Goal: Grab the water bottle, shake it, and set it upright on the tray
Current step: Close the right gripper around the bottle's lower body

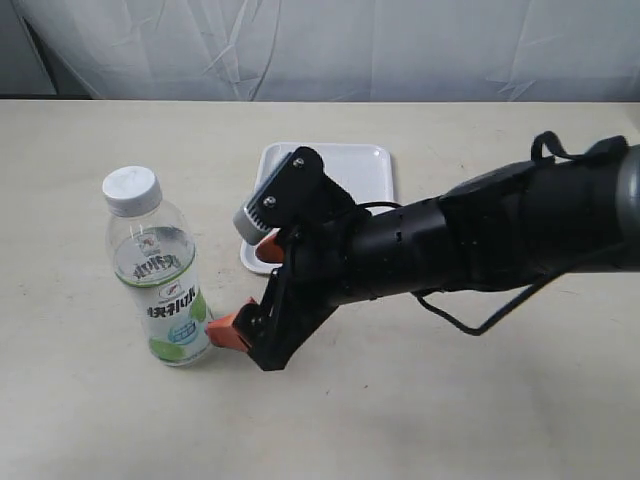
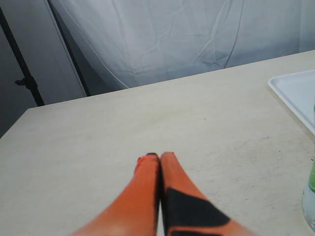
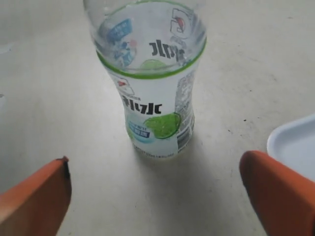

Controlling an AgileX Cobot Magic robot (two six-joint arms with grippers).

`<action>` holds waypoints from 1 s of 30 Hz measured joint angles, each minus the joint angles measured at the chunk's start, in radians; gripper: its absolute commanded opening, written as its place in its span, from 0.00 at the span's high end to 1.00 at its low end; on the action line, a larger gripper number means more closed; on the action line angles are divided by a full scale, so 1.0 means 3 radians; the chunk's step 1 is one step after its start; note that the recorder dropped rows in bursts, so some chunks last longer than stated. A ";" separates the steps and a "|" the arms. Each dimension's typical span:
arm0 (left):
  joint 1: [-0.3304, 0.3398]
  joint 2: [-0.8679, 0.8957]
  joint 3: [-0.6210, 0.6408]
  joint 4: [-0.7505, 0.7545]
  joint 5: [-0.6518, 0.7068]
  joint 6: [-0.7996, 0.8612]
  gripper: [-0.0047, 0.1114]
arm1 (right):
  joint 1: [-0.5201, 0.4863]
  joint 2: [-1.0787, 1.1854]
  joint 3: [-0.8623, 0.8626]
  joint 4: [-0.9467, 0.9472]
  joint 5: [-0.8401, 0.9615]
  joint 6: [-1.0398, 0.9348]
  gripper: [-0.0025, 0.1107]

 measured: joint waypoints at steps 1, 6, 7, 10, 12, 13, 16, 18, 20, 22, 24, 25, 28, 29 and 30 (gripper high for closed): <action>0.0000 0.0000 0.0000 0.0000 0.0000 0.0000 0.96 | 0.0000 0.0061 -0.0046 0.0000 0.0030 -0.0008 0.18; 0.0000 0.0000 0.0000 0.0000 0.0000 0.0000 0.96 | 0.0000 0.0356 -0.0285 0.0000 0.0193 -0.0030 0.18; 0.0000 0.0000 0.0000 0.0000 0.0000 0.0000 0.96 | 0.0009 0.0392 -0.0322 0.0000 0.0207 -0.0030 0.18; 0.0000 0.0000 0.0000 0.0000 0.0000 0.0000 0.96 | 0.0010 0.0549 -0.0513 0.0000 0.0246 -0.0037 0.18; 0.0000 0.0000 0.0000 0.0000 0.0000 0.0000 0.96 | 0.0010 0.0624 -0.0640 0.0000 0.0383 -0.0037 0.18; 0.0000 0.0000 0.0000 0.0000 0.0000 0.0000 0.96 | 0.0010 0.0649 -0.0685 0.0000 0.0424 -0.0043 0.18; 0.0000 0.0000 0.0000 0.0000 0.0000 0.0000 0.96 | 0.0015 0.0742 -0.0807 0.0008 0.0537 -0.0043 0.18; 0.0000 0.0000 0.0000 0.0000 0.0000 0.0000 0.96 | 0.0015 0.0777 -0.0819 0.0008 0.0595 -0.0035 0.18; 0.0000 0.0000 0.0000 0.0000 0.0000 0.0000 0.96 | 0.0015 0.0790 -0.0819 0.0008 0.0596 -0.0035 0.18; 0.0000 0.0000 0.0000 0.0000 0.0000 0.0000 0.96 | 0.0015 0.0790 -0.0827 0.0008 0.0610 -0.0043 0.18; 0.0000 0.0000 0.0000 0.0000 0.0000 0.0000 0.96 | 0.0015 0.0795 -0.0849 0.0008 0.0610 -0.0043 0.18; 0.0000 0.0000 0.0000 0.0000 0.0000 0.0000 0.96 | 0.0015 0.0803 -0.0874 0.0008 0.0627 -0.0049 0.18; 0.0000 0.0000 0.0000 0.0000 0.0000 0.0000 0.96 | 0.0015 0.0854 -0.0951 0.0008 0.0673 -0.0049 0.18; 0.0000 0.0000 0.0000 0.0000 0.0000 0.0000 0.96 | 0.0023 0.0882 -0.0978 0.0008 0.0673 -0.0049 0.18; 0.0000 0.0000 0.0000 0.0000 0.0000 0.0000 0.96 | 0.0030 0.0909 -0.0986 0.0008 0.0673 -0.0049 0.18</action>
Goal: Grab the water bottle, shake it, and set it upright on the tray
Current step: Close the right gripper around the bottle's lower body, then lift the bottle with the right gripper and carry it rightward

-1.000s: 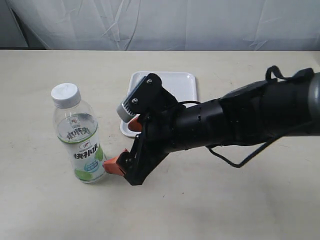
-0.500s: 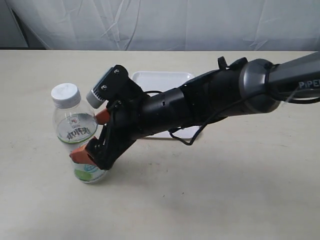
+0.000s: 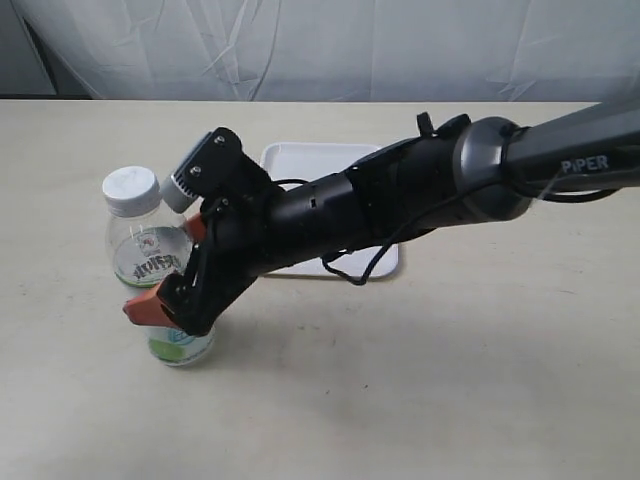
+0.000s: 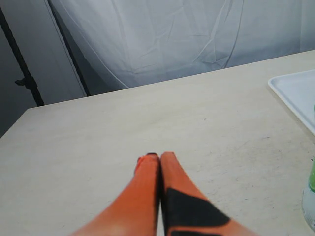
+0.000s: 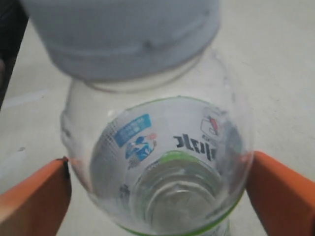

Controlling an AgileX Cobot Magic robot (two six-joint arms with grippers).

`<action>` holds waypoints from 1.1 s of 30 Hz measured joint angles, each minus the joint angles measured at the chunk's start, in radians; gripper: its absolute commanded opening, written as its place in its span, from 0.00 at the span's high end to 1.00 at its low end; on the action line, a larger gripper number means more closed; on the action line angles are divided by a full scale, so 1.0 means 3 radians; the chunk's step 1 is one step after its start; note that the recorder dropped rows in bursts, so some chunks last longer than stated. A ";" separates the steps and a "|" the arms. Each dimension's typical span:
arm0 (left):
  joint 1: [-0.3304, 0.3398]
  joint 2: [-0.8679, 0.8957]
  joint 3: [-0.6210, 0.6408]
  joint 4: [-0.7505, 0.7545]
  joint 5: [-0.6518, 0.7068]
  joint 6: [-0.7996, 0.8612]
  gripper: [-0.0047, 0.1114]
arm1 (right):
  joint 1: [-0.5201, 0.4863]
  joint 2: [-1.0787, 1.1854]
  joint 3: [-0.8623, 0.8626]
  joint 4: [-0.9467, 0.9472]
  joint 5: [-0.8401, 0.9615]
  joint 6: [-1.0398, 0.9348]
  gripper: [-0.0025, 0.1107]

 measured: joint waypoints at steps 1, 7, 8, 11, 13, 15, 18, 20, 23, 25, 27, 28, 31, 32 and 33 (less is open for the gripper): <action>0.0000 0.0000 0.0000 0.0000 0.0000 0.0000 0.96 | 0.0010 0.0035 -0.0019 0.0000 0.0007 0.0000 0.18; 0.0000 0.0000 0.0000 0.0000 0.0000 0.0000 0.96 | 0.0110 0.0181 -0.0133 0.0000 -0.0033 0.0007 0.24; 0.0000 0.0000 0.0000 0.0000 0.0000 0.0000 0.96 | 0.0123 0.0181 -0.0156 0.0000 -0.0046 0.0019 0.29; 0.0000 0.0000 0.0000 0.0000 0.0000 0.0000 0.96 | 0.0146 0.0181 -0.0216 0.0005 -0.0126 0.0033 0.51; 0.0000 0.0000 0.0000 0.0000 0.0000 0.0000 0.96 | 0.0146 0.0181 -0.0222 0.0005 -0.0161 0.0047 0.73; 0.0000 0.0000 0.0000 0.0000 0.0000 0.0000 0.96 | 0.0146 0.0181 -0.0222 0.0005 -0.0169 0.0047 0.99; 0.0000 0.0000 0.0000 0.0000 0.0000 0.0000 0.96 | 0.0146 0.0181 -0.0222 0.0005 -0.0176 0.0056 0.98; 0.0000 0.0000 0.0000 0.0000 0.0000 0.0000 0.96 | 0.0146 0.0181 -0.0222 0.0005 -0.0176 0.0083 0.99; 0.0000 0.0000 0.0000 0.0000 0.0000 0.0000 0.96 | 0.0146 0.0181 -0.0222 0.0005 -0.0197 0.0206 0.99; 0.0000 0.0000 0.0000 0.0000 0.0000 0.0000 0.96 | 0.0146 0.0135 -0.0216 -0.0001 -0.0281 0.0285 0.99; 0.0000 0.0000 0.0000 0.0000 0.0000 0.0000 0.96 | 0.0161 0.0023 -0.0168 -0.0023 -0.0491 0.0326 0.99; 0.0000 0.0000 0.0000 0.0000 0.0000 0.0000 0.96 | 0.0163 -0.0043 -0.0128 -0.0029 -0.0587 0.0341 0.99; 0.0000 0.0000 0.0000 0.0000 0.0000 0.0000 0.96 | 0.0163 -0.0358 0.0023 -0.0028 -0.0977 0.0353 0.99; 0.0000 0.0000 0.0000 0.0000 0.0000 0.0000 0.96 | 0.0163 -0.0491 0.0084 -0.0028 -0.1130 0.0353 0.99; 0.0000 0.0000 0.0000 0.0000 0.0000 0.0000 0.96 | 0.0163 -0.0627 0.0145 -0.0028 -0.1291 0.0353 0.99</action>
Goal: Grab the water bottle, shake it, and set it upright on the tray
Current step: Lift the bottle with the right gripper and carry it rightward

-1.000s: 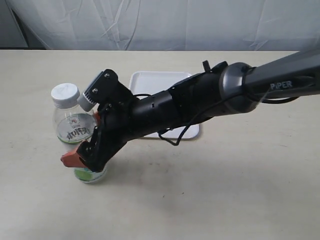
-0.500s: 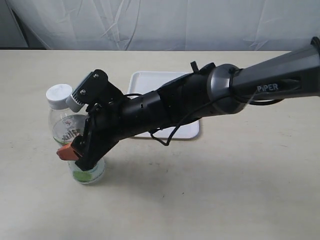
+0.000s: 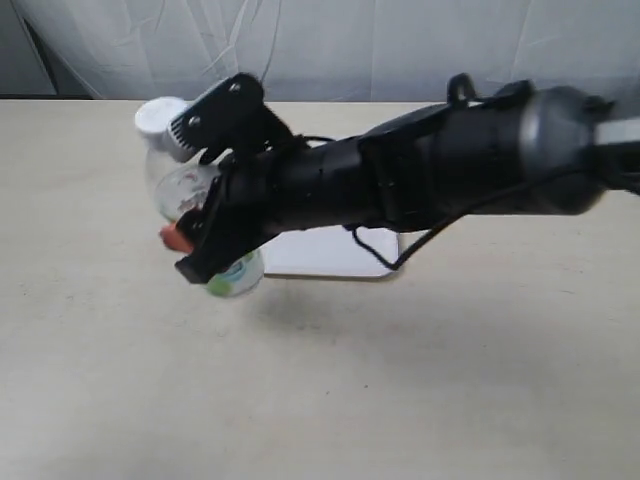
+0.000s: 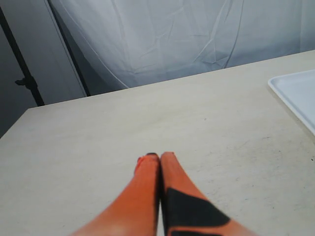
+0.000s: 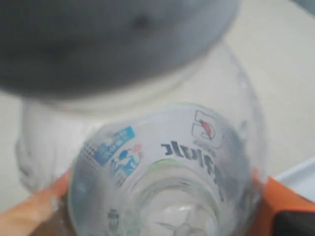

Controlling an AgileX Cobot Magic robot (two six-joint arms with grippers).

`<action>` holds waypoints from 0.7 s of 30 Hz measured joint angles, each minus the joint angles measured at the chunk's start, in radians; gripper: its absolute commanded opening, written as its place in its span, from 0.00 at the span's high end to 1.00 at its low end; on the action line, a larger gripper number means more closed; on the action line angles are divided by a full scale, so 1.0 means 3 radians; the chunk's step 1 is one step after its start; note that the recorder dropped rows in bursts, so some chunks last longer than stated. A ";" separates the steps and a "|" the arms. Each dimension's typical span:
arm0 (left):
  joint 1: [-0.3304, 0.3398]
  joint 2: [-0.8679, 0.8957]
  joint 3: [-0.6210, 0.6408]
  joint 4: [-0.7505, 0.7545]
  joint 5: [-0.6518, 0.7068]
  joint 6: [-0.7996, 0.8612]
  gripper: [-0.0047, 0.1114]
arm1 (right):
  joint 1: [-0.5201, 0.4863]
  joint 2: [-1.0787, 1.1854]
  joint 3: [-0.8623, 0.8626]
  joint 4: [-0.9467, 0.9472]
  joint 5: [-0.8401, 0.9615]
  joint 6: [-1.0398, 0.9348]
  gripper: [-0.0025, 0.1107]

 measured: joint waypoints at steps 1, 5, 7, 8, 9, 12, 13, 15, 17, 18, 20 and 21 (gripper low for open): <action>0.0000 0.0000 0.0000 0.0000 0.0000 0.0000 0.96 | 0.0000 -0.0136 0.0047 0.0000 -0.0143 0.0000 0.99; 0.0000 0.0000 0.0000 0.0000 0.0000 0.0000 0.96 | -0.0091 -0.0563 0.0173 0.0005 -0.1151 0.0134 0.99; 0.0000 0.0000 0.0000 0.0000 0.0000 0.0000 0.96 | -0.0226 -0.0656 0.0181 0.0011 -0.1585 0.0373 0.99; 0.0000 0.0000 0.0000 0.0000 0.0000 0.0000 0.96 | -0.0330 -0.0700 0.0188 0.0018 -0.1680 0.0500 0.99; 0.0000 0.0000 0.0000 0.0000 0.0000 0.0000 0.96 | -0.0446 -0.0733 0.0196 0.0033 -0.1652 0.0586 0.99; 0.0000 0.0000 0.0000 0.0000 0.0000 0.0000 0.96 | -0.0631 -0.0813 0.0245 -0.0012 -0.0805 0.0666 0.99; 0.0000 0.0000 0.0000 0.0000 0.0000 0.0000 0.96 | -0.0612 -0.0831 0.0245 -0.0049 -0.0574 0.0715 0.99; 0.0000 0.0000 0.0000 0.0000 0.0000 0.0000 0.96 | -0.0483 -0.0887 0.0252 -0.0080 -0.0598 0.0898 0.99; 0.0000 0.0000 0.0000 0.0000 0.0000 0.0000 0.96 | -0.0445 -0.0913 0.0252 -0.0058 -0.1316 0.1015 0.99; 0.0000 0.0000 0.0000 0.0000 0.0000 0.0000 0.96 | -0.0506 -0.0921 0.0252 -0.0043 -0.1666 0.1020 0.99; 0.0000 0.0000 0.0000 0.0000 0.0000 0.0000 0.96 | -0.0679 -0.0967 0.0280 0.0019 -0.1743 0.0867 0.99; 0.0000 0.0000 0.0000 0.0000 0.0000 0.0000 0.96 | -0.0741 -0.1001 0.0303 0.0033 -0.1549 0.0767 0.99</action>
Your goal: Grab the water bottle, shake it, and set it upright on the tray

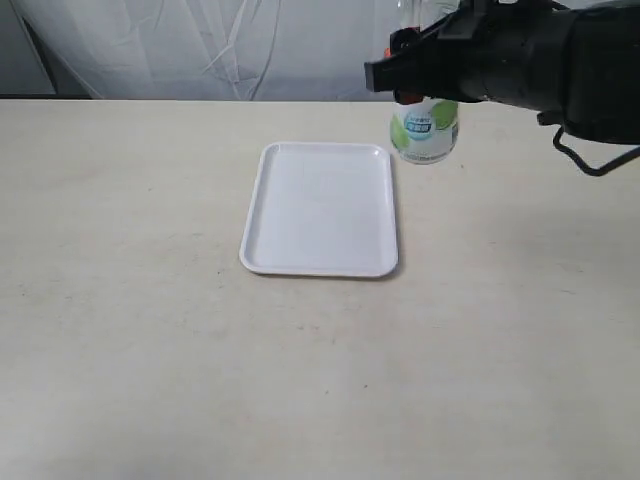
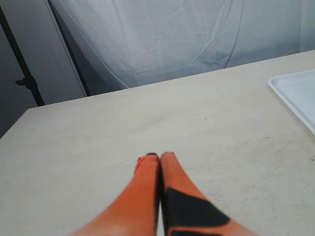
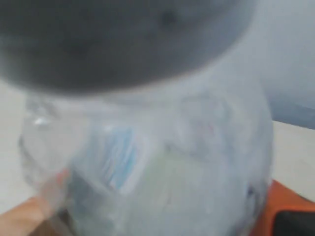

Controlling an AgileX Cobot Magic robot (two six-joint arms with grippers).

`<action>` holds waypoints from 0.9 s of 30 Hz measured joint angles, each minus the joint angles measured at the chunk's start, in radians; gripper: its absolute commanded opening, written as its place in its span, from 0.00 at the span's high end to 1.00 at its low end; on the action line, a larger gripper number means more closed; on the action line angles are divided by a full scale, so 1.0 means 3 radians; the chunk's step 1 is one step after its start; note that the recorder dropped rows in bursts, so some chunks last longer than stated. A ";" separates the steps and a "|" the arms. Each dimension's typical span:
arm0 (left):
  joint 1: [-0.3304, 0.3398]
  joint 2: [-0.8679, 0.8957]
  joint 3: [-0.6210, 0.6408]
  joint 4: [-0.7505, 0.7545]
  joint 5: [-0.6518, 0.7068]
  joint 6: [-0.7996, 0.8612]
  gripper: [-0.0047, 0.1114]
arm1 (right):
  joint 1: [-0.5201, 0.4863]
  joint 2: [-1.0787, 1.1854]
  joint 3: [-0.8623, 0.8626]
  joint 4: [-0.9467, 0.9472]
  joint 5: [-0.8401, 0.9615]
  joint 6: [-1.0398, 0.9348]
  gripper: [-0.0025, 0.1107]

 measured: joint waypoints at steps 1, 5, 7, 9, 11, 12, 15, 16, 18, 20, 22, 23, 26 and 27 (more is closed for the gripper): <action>0.0000 0.0000 0.0000 0.0000 0.0000 0.0000 0.96 | -0.0014 -0.0023 0.0022 -0.0052 0.0338 -0.0096 0.99; 0.0000 0.0000 0.0000 0.0000 0.0000 0.0000 0.96 | 0.0238 -0.0024 -0.0029 -0.0080 0.0191 0.0209 0.99; 0.0000 0.0000 0.0000 0.0000 0.0000 0.0000 0.96 | 0.0221 0.0000 -0.0056 -0.0048 -0.0618 0.0322 0.99; 0.0000 0.0000 0.0000 0.0000 0.0000 0.0000 0.96 | 0.0132 -0.0028 0.0008 -0.0006 -0.0735 -0.0008 0.99; 0.0000 0.0000 0.0000 0.0000 0.0000 0.0000 0.96 | 0.0135 -0.0086 0.0107 0.0051 -0.0251 -0.0360 0.99; 0.0000 0.0000 0.0000 0.0000 0.0000 0.0000 0.96 | 0.0192 -0.0100 0.0115 0.0057 -0.0050 -0.0391 0.99; 0.0000 0.0000 0.0000 0.0000 0.0000 0.0000 0.96 | 0.0348 -0.0093 0.0068 0.0064 -0.0265 -0.0017 0.99; 0.0000 0.0000 0.0000 0.0000 0.0000 0.0000 0.96 | 0.0348 -0.0093 0.0052 0.0056 -0.0487 0.0095 0.99; 0.0000 0.0000 0.0000 0.0000 0.0000 0.0000 0.96 | 0.0252 -0.0116 0.0065 0.0041 -0.0734 0.0041 0.99; 0.0000 0.0000 0.0000 0.0000 0.0000 0.0000 0.96 | 0.0177 -0.0177 0.0136 0.0067 -0.0457 -0.0225 0.99; 0.0000 0.0000 0.0000 0.0000 0.0000 0.0000 0.96 | 0.0206 -0.0242 0.0137 0.0082 -0.0156 -0.0201 0.99; 0.0000 0.0000 0.0000 0.0000 0.0000 0.0000 0.96 | 0.0242 -0.0278 0.0111 0.0082 -0.0052 -0.0096 0.99; 0.0000 0.0000 0.0000 0.0000 0.0000 0.0000 0.96 | 0.0268 -0.0412 0.0011 0.0066 -0.0041 0.0045 0.99; 0.0000 0.0000 0.0000 0.0000 0.0000 0.0000 0.96 | 0.0260 -0.0451 0.0000 0.0048 -0.0083 0.0045 0.99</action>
